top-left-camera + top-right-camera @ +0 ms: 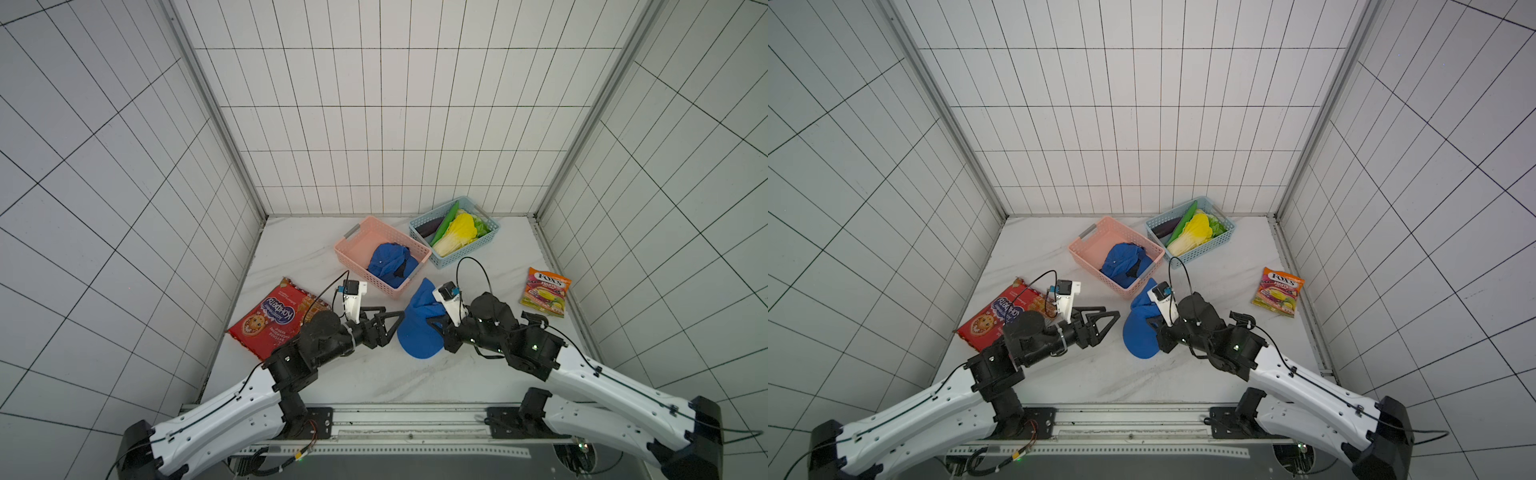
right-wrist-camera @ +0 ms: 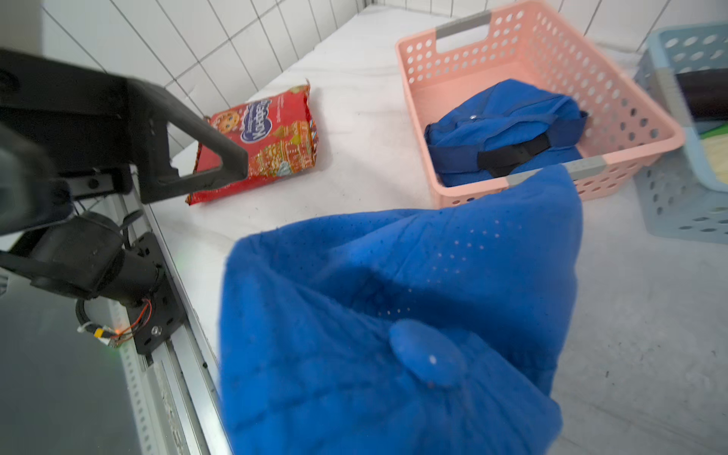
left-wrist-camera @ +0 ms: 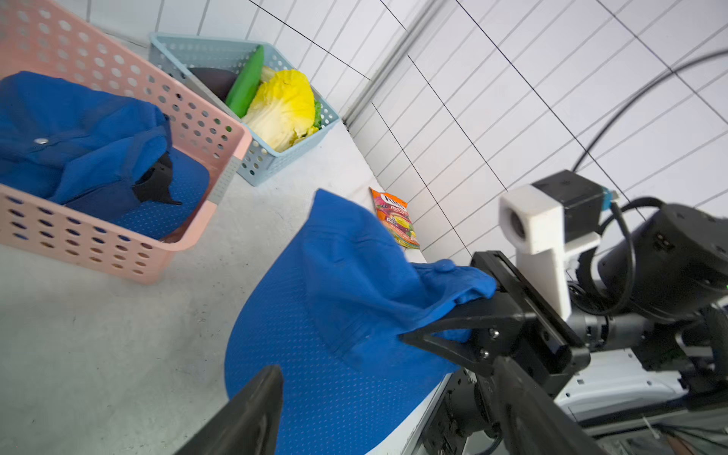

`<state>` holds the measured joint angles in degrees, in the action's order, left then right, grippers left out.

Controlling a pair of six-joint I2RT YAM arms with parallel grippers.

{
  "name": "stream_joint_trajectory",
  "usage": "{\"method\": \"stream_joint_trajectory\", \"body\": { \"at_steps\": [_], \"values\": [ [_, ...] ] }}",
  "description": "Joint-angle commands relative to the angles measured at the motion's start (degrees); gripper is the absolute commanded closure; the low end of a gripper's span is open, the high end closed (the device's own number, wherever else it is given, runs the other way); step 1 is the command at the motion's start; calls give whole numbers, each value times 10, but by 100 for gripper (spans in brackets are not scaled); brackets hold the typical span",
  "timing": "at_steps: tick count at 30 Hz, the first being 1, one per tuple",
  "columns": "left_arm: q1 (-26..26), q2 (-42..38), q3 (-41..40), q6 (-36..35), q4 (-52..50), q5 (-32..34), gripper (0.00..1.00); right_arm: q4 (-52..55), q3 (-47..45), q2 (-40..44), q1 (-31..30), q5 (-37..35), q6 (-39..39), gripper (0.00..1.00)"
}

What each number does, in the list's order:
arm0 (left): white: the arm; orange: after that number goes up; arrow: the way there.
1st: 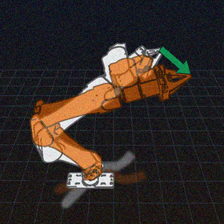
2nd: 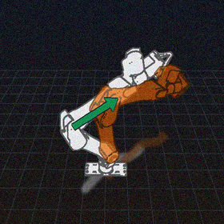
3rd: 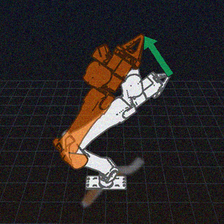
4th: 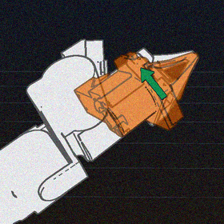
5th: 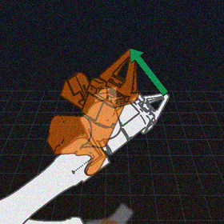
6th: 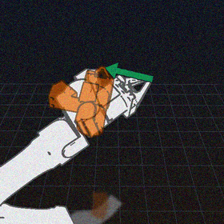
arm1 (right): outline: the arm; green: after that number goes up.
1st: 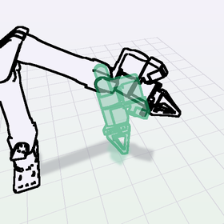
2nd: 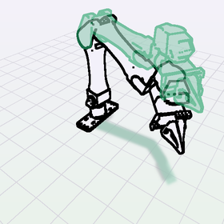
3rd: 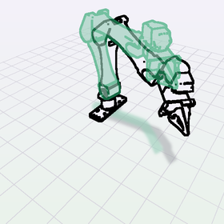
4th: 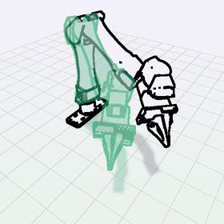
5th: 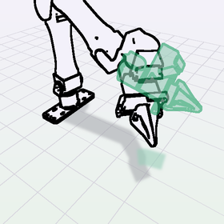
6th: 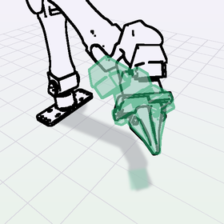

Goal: Turn the baseball cap inside out
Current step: Turn over the baseball cap.

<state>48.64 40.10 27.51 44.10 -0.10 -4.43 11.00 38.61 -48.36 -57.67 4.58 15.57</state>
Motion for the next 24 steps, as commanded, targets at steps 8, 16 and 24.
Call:
{"method": "stream_joint_trajectory", "body": {
  "at_steps": [8,16,24],
  "values": [
    [-91,0,-44,217,151,-103,8,-262,-94,156,70,-4,161,100],
    [-91,67,-16,261,246,-185,8,-304,-75,132,71,85,179,100],
    [-90,120,24,258,255,-245,34,-315,-52,77,71,129,180,100]
  ]
}}
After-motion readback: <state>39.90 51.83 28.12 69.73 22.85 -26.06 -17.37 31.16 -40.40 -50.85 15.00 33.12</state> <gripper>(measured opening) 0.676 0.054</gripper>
